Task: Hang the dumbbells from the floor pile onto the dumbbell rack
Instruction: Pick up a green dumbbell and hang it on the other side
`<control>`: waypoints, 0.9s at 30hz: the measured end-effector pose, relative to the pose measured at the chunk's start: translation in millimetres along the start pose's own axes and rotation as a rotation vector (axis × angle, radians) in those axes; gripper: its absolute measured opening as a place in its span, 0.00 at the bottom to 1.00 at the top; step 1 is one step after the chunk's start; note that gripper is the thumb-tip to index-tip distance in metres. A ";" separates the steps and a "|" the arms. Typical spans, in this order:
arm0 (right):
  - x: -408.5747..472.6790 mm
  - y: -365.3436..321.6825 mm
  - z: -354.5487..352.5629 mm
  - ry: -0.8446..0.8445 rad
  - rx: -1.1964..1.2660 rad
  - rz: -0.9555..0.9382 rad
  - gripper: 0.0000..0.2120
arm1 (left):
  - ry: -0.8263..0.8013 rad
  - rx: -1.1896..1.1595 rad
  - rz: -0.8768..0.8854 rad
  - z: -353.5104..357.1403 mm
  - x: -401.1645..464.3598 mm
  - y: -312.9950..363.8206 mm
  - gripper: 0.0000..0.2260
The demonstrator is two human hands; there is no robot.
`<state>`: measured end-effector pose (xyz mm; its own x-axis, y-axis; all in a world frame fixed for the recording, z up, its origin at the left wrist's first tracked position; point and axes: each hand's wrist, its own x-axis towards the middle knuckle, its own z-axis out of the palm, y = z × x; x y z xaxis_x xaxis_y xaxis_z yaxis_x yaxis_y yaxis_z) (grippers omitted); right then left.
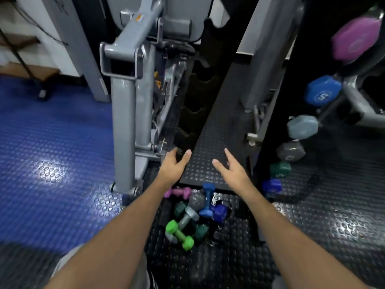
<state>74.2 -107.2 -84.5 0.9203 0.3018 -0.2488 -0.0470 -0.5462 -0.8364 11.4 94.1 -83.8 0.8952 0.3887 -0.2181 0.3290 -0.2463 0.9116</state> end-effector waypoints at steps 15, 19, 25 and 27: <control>-8.5 216.8 153.5 -0.242 0.075 0.562 0.40 | -0.274 0.318 -0.525 68.1 19.9 -254.2 0.36; -6.4 248.8 180.1 -0.263 0.085 0.649 0.27 | -0.328 0.416 -0.580 79.9 21.6 -289.8 0.33; -6.2 286.7 220.0 -0.188 0.226 0.838 0.12 | -0.353 0.532 -0.523 93.6 26.5 -332.2 0.38; -4.9 296.3 235.7 -0.195 0.250 0.918 0.15 | -0.357 0.554 -0.511 98.5 27.2 -344.2 0.40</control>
<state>-35.8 -86.3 -446.2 0.4049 -0.0226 -0.9141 -0.8165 -0.4589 -0.3503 -47.9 102.0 -437.8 0.6059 0.2893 -0.7410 0.7375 -0.5534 0.3870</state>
